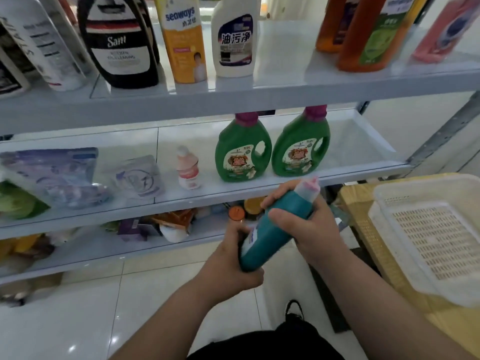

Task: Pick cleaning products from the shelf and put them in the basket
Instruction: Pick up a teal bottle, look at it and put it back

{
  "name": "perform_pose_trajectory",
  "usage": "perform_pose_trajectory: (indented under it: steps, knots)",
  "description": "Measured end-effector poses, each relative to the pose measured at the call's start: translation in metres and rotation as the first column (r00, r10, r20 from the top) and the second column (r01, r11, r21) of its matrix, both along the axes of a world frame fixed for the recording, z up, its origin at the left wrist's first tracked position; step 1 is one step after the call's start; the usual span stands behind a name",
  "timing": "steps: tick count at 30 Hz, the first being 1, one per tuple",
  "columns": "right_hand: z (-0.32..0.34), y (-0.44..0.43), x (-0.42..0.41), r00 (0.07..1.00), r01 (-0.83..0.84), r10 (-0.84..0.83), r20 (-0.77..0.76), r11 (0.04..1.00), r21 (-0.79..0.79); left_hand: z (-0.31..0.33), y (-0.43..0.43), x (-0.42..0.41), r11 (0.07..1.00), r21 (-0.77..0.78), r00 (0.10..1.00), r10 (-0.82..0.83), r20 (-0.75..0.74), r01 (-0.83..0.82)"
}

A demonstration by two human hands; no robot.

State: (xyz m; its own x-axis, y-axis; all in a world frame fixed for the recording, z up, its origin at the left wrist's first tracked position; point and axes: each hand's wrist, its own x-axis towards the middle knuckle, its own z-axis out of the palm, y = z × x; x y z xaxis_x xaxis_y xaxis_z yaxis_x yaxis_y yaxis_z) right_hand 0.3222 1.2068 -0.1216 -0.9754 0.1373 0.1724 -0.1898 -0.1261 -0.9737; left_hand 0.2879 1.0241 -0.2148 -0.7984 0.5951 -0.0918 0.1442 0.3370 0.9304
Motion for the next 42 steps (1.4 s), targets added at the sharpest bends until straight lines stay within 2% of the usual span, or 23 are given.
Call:
perform_pose_trajectory:
  steps: [2, 6, 8, 10, 12, 14, 16, 17, 20, 22, 25, 27, 28, 30, 32, 36, 39, 42]
  knots:
    - [0.001, 0.008, -0.003, 0.994, 0.082, -0.071, 0.089, 0.989, -0.123, 0.0, 0.0, 0.007, 0.997, 0.063, 0.996, -0.051, 0.073, 0.046]
    - [-0.004, 0.025, -0.012, 0.96, 0.212, -0.129, 0.248, 0.914, -0.347, 0.018, 0.01, 0.012, 0.977, 0.167, 0.948, 0.075, 0.31, -0.132]
    - [-0.01, 0.03, -0.014, 0.952, 0.196, -0.076, 0.296, 0.895, -0.401, 0.026, 0.023, 0.013, 0.939, 0.213, 0.835, 0.12, 0.536, -0.271]
    - [-0.015, 0.033, -0.014, 0.947, 0.143, 0.009, 0.323, 0.885, -0.443, 0.035, 0.039, 0.015, 0.92, 0.183, 0.667, 0.105, 0.737, -0.347]
    - [-0.02, 0.038, -0.012, 0.938, 0.127, 0.063, 0.341, 0.853, -0.507, 0.04, 0.053, 0.022, 0.936, 0.157, 0.536, 0.04, 0.843, -0.316]
    - [-0.023, 0.049, -0.009, 0.936, 0.112, 0.094, 0.338, 0.834, -0.54, 0.042, 0.068, 0.027, 0.941, 0.134, 0.473, 0.031, 0.88, -0.31]
    - [-0.026, 0.063, -0.006, 0.943, 0.078, 0.107, 0.315, 0.848, -0.525, 0.042, 0.08, 0.028, 0.945, 0.131, 0.515, 0.044, 0.856, -0.298]
    - [-0.028, 0.071, -0.003, 0.947, 0.059, 0.105, 0.304, 0.871, -0.487, 0.039, 0.086, 0.029, 0.954, 0.13, 0.586, 0.055, 0.809, -0.27]
    - [-0.031, 0.097, 0.005, 0.958, -0.018, 0.08, 0.277, 0.976, -0.219, 0.037, 0.106, 0.031, 0.996, 0.023, 0.858, 0.065, 0.509, -0.089]
    - [-0.03, 0.11, 0.01, 0.963, -0.13, 0.125, 0.241, 0.992, 0.005, 0.031, 0.122, 0.027, 0.99, -0.113, 0.961, 0.114, 0.252, -0.087]
    - [-0.025, 0.122, 0.017, 0.97, -0.223, 0.183, 0.16, 0.933, 0.284, 0.012, 0.143, 0.021, 0.968, -0.097, 0.972, 0.232, -0.023, -0.233]
    - [-0.022, 0.128, 0.019, 0.969, -0.248, 0.22, 0.116, 0.897, 0.365, 0.005, 0.151, 0.023, 0.95, -0.093, 0.946, 0.282, -0.158, -0.299]
    - [-0.022, 0.131, 0.02, 0.966, -0.258, 0.233, 0.11, 0.884, 0.39, 0.003, 0.152, 0.026, 0.944, -0.101, 0.94, 0.293, -0.174, -0.313]
    - [-0.024, 0.136, 0.02, 0.967, -0.255, 0.233, 0.103, 0.869, 0.424, 0.0, 0.151, 0.032, 0.945, -0.099, 0.946, 0.299, -0.125, -0.312]
    - [-0.025, 0.142, 0.021, 0.97, -0.242, 0.206, 0.129, 0.873, 0.423, 0.0, 0.148, 0.038, 0.95, -0.025, 0.95, 0.311, -0.032, -0.312]
    - [-0.021, 0.148, 0.018, 0.968, -0.189, 0.13, 0.217, 0.942, 0.278, 0.009, 0.141, 0.044, 0.964, 0.099, 0.959, 0.227, 0.172, -0.246]
    - [-0.018, 0.145, 0.008, 0.965, -0.136, 0.094, 0.245, 0.978, 0.161, 0.015, 0.136, 0.041, 0.923, 0.249, 0.851, 0.132, 0.508, -0.292]
    - [-0.019, 0.13, 0.002, 0.956, -0.103, 0.079, 0.284, 0.992, 0.073, 0.018, 0.127, 0.037, 0.895, 0.306, 0.762, 0.055, 0.646, -0.324]
